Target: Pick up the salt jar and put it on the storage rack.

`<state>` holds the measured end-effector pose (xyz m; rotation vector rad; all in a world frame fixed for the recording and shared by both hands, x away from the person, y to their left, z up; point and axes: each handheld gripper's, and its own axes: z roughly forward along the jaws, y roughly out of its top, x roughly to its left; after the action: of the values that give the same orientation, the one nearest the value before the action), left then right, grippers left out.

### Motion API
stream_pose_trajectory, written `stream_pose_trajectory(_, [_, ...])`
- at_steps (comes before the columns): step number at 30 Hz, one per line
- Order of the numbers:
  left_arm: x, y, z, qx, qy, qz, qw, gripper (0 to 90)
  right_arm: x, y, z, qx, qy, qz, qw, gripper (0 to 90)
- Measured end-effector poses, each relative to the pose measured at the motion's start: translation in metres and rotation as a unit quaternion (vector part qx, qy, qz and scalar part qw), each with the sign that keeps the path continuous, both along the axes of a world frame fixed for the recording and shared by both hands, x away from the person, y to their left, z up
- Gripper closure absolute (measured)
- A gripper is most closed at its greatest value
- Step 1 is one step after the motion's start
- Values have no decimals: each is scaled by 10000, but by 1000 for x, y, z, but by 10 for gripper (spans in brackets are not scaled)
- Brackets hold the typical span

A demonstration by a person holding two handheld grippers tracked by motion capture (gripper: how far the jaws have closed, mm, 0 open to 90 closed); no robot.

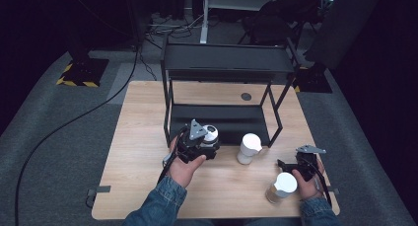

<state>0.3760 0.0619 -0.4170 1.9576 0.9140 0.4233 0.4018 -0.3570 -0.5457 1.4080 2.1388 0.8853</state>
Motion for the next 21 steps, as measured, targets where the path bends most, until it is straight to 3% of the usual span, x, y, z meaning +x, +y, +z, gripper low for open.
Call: stream_pose_trajectory(21, [23,2,-8,20,-9,176,9998,299,0,0,0,0,0,-1,10000,0])
